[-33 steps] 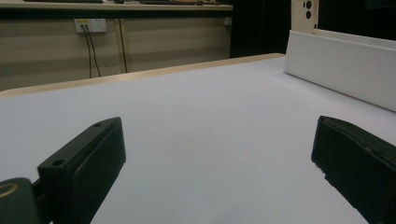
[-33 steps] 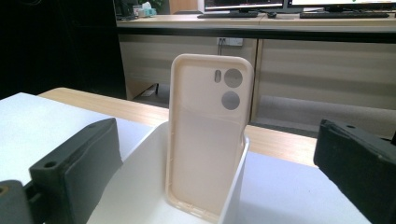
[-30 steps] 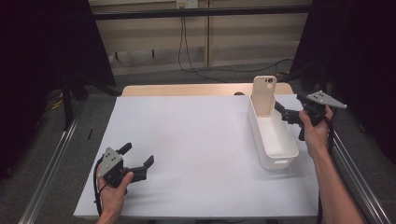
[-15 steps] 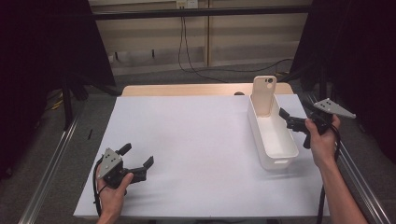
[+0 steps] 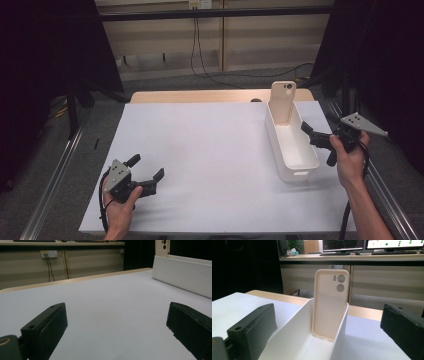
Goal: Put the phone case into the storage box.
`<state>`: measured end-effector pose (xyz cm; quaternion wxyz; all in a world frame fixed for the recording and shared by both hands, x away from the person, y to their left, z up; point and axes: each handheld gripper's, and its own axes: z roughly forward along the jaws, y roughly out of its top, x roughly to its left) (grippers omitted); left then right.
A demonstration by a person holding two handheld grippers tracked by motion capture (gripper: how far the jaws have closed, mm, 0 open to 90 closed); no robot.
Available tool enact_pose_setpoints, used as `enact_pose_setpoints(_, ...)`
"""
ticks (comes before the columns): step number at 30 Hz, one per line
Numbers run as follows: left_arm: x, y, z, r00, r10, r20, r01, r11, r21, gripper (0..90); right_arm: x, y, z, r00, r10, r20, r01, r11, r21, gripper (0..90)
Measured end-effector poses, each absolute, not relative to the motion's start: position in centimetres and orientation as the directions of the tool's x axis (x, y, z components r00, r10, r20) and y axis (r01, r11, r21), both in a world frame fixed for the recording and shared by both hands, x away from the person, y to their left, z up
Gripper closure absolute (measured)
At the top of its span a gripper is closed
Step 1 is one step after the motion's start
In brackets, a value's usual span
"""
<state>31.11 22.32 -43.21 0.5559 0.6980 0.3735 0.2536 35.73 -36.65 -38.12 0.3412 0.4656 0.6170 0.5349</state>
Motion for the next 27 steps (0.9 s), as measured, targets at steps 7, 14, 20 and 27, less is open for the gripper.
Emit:
enact_pose_setpoints(7,31.0,22.5,-43.2,0.591,0.805,-0.058,0.238,-0.105,0.966,3.4,34.5,-36.6,-38.1,-0.332,0.941,0.062,0.204,0.007,0.979,0.0)
enact_pose_setpoints(14,30.8,22.4,-43.2,0.592,0.804,-0.057,0.238,-0.107,0.965,3.4,33.2,-36.5,-38.1,-0.336,0.94,0.06,0.199,0.008,0.98,0.0)
enact_pose_setpoints(20,30.7,22.5,-43.2,0.587,0.807,-0.055,0.236,-0.105,0.966,3.4,32.2,-36.4,-38.3,-0.33,0.941,0.068,0.199,-0.001,0.98,0.0)
enact_pose_setpoints(27,30.6,22.7,-43.2,0.585,0.81,-0.053,0.239,-0.109,0.965,3.4,31.0,-36.4,-38.5,-0.327,0.943,0.068,0.195,-0.003,0.981,0.0)
